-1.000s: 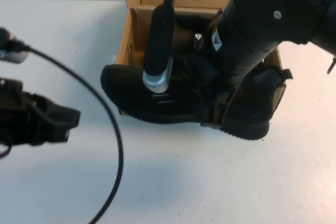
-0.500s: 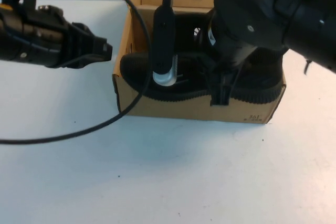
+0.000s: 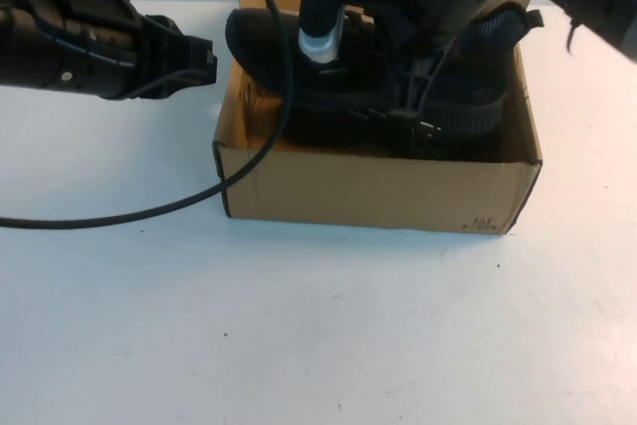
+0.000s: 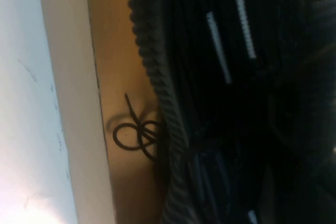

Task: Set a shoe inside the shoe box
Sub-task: Place the shoe in the shoe box

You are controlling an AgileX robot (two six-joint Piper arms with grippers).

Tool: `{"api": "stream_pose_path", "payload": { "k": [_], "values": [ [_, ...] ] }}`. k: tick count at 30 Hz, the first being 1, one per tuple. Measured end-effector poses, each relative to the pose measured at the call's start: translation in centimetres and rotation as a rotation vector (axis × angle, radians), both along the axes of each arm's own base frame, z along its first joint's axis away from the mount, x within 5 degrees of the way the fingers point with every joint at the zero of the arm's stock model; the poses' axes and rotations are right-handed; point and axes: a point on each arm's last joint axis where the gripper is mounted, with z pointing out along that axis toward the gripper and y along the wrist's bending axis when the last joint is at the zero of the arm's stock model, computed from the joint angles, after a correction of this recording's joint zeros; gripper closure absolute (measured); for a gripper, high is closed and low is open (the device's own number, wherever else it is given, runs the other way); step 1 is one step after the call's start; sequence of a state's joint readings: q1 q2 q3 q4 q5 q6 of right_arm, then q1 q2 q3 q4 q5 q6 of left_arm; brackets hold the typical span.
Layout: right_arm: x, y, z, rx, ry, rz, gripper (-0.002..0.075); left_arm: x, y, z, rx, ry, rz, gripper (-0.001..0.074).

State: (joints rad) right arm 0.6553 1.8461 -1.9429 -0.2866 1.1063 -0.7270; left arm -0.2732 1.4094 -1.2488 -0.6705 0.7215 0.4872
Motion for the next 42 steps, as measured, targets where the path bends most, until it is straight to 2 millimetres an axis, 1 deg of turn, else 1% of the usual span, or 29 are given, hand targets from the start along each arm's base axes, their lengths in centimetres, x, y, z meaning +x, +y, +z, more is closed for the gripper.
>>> {"api": "stream_pose_path", "payload": {
  "k": [9,13,19,23,29,32,35,39,42],
  "values": [
    [3.0,1.2,-4.7,-0.055,0.06,0.0,0.0714,0.3,0.1,0.3,-0.01,-0.035,0.028,0.0736],
    [3.9,1.2,-5.7,-0.068,0.068,-0.011,0.0714,0.3,0.1,0.3,-0.011,-0.035,0.028,0.0736],
    [4.5,1.5,-6.7,-0.078,0.079,-0.013,0.0715,0.3,0.1,0.3,-0.01,-0.035,0.026,0.0736],
    [5.1,1.8,-7.9,-0.079,0.088,-0.012,0.0715,0.3,0.1,0.3,-0.01,-0.035,0.026,0.0736],
    [5.9,2.4,-10.1,-0.071,0.12,-0.019,0.0715,0.3,0.1,0.2,-0.006,-0.033,0.02,0.0736],
    [6.0,2.6,-10.6,-0.064,0.13,-0.021,0.0712,0.3,0.1,0.2,-0.006,-0.031,0.019,0.0736],
    [6.2,2.4,-10.8,-0.051,0.141,-0.03,0.0676,0.3,0.1,0.2,-0.006,-0.031,0.018,0.0736],
    [6.5,2.0,-10.8,-0.037,0.149,-0.045,0.0561,0.2,0.1,0.2,-0.006,-0.03,0.017,0.0736],
    [6.5,1.8,-10.8,-0.032,0.158,-0.061,0.0506,0.2,0.1,0.2,-0.005,-0.027,0.015,0.0736]
  ]
}}
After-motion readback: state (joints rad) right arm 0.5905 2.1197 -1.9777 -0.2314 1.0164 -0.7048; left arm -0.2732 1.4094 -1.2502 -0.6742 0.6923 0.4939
